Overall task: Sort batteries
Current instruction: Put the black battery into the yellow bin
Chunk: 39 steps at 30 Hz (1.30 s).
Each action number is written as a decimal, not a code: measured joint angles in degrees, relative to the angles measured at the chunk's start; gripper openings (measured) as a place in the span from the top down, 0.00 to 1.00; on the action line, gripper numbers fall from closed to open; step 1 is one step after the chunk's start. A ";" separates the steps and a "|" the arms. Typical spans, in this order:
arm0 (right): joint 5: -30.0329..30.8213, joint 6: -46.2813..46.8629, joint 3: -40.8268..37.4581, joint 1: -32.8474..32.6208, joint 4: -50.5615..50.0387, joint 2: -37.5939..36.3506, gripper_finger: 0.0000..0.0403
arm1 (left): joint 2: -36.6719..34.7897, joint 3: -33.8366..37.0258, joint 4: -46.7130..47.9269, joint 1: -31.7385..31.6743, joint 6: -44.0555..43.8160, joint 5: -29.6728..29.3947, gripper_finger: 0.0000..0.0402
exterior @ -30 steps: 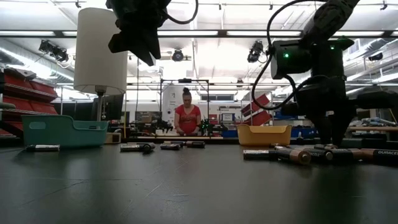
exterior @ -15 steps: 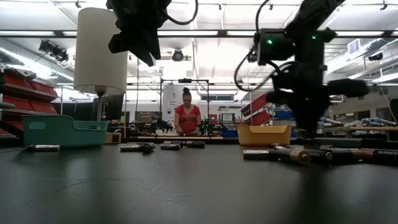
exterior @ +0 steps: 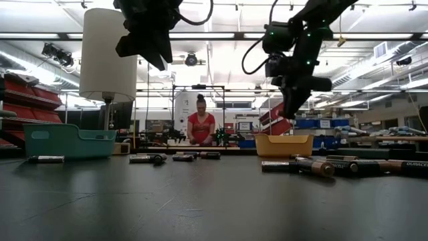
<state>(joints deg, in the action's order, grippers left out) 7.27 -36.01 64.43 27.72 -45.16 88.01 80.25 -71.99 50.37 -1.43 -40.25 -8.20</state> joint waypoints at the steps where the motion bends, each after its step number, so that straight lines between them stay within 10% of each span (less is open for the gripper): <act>1: 0.17 -0.09 0.13 1.12 0.24 0.00 0.89 | 0.00 0.00 -0.02 0.00 -0.23 0.00 0.61; 12: 0.40 -1.08 0.13 7.74 3.62 6.51 0.89 | 0.00 0.00 -0.35 -1.55 -0.30 -0.64 0.61; 26: 8.59 -2.76 2.86 8.65 5.53 5.79 0.57 | 0.00 0.00 -0.35 -1.59 0.99 -2.88 0.61; 39: -11.17 51.70 14.81 -5.80 -5.28 -2.94 0.65 | 0.00 0.00 -15.19 13.37 -3.73 -17.10 0.61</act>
<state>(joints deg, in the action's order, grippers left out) -3.90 15.69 79.23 21.92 -50.45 85.07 80.25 -71.99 35.18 11.93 -43.98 -25.31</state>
